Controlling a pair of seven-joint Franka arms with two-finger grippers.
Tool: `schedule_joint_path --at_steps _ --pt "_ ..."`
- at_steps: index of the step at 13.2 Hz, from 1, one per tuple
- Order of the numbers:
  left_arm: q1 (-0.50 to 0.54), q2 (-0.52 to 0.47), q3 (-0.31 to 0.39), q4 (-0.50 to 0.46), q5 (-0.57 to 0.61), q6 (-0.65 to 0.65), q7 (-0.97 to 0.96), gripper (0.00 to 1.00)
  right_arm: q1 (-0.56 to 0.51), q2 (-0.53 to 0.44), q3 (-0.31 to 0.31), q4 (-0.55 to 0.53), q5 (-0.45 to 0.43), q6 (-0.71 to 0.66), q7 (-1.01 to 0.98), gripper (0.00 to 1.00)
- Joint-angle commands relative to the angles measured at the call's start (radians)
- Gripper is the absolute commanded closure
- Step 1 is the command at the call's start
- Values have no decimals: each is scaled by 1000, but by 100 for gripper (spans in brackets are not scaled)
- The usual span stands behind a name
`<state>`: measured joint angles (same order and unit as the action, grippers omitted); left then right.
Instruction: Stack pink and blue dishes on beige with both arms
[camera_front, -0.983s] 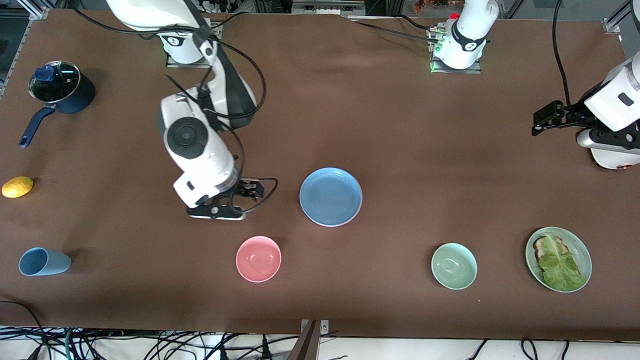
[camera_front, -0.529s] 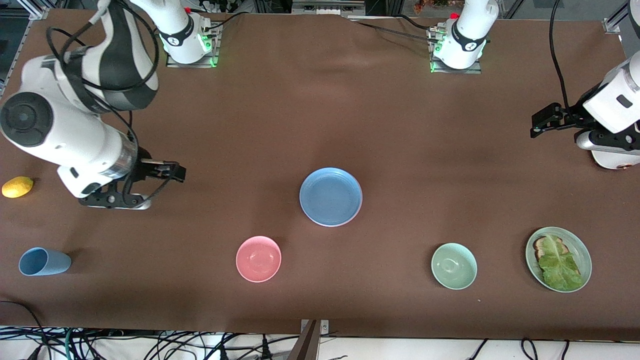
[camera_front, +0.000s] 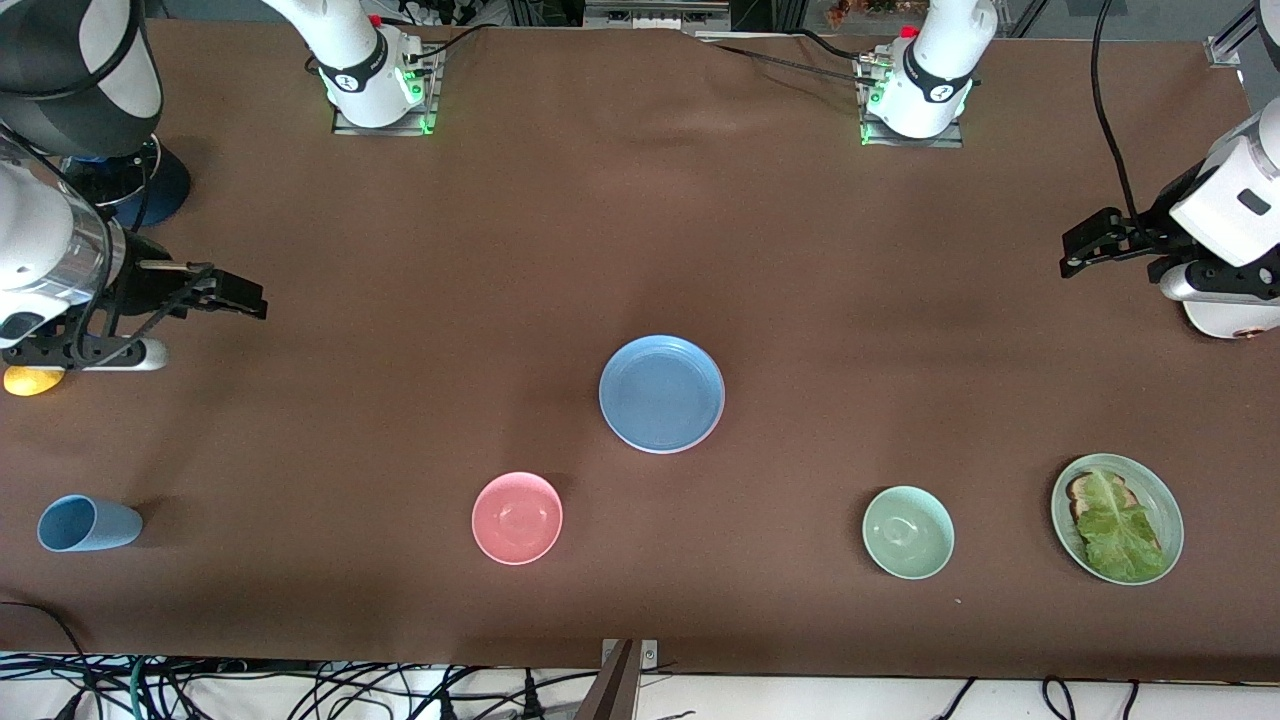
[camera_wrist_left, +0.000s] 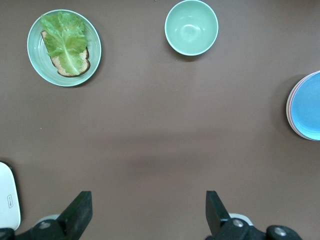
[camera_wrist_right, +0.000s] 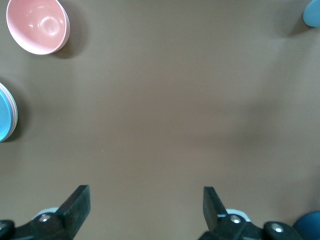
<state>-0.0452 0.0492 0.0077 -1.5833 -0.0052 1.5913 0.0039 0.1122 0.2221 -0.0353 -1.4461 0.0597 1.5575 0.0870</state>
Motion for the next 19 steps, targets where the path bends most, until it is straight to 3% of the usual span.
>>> schedule_joint_path --at_steps 1,9,12,19 --pt "-12 1 3 12 7 1 -18 0 -86 -105 101 -158 -20 73 -10 0" --pt "-12 1 3 12 8 -1 -7 0 -94 -92 81 -97 -100 50 -32 0" --pt "-12 1 3 12 8 -1 -7 0 -94 -90 71 -15 -106 -69 -29 0" --pt "-12 0 1 12 8 -2 -7 0 -88 -86 78 -7 -109 -56 16 0"
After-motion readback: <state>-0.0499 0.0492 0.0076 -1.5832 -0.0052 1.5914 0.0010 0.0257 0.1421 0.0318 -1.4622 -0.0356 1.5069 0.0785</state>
